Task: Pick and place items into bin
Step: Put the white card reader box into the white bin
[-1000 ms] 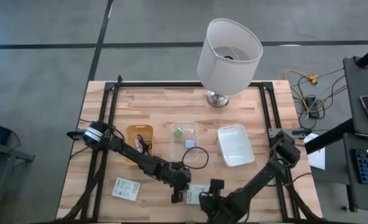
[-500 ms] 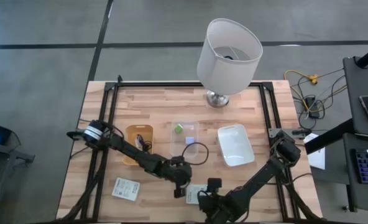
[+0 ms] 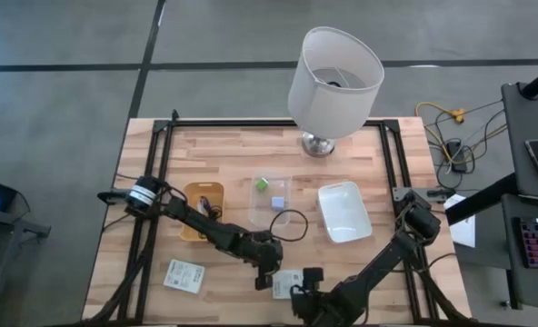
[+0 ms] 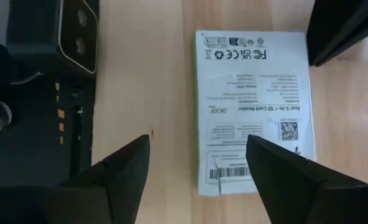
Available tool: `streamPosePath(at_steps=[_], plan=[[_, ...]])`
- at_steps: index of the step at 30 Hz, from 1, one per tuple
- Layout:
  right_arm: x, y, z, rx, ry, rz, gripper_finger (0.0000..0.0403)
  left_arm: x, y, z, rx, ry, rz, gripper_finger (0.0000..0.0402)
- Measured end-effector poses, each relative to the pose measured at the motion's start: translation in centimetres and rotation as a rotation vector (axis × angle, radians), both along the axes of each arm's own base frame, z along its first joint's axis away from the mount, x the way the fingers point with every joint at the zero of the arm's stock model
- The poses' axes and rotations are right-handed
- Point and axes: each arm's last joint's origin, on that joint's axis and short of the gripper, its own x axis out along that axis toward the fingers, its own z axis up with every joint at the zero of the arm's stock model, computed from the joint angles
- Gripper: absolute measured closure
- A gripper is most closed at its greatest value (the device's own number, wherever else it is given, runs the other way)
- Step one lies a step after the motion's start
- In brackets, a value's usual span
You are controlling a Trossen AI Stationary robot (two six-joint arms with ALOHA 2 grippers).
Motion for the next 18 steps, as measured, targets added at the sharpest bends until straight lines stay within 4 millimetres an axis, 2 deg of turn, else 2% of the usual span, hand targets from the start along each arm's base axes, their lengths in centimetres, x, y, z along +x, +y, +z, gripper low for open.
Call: streamPosePath(at_steps=[6,18], plan=[[0.0,-0.2,-0.3,-0.063,-0.032,0.012,0.0152,0.1,0.1,-0.1,-0.006,0.002,-0.003,0.0398],[-0.9,-1.1,-2.7,-0.123,-0.011,0.003,0.0139,0.5,-0.4,0.6,-0.095,-0.021,-0.077,0.0398]])
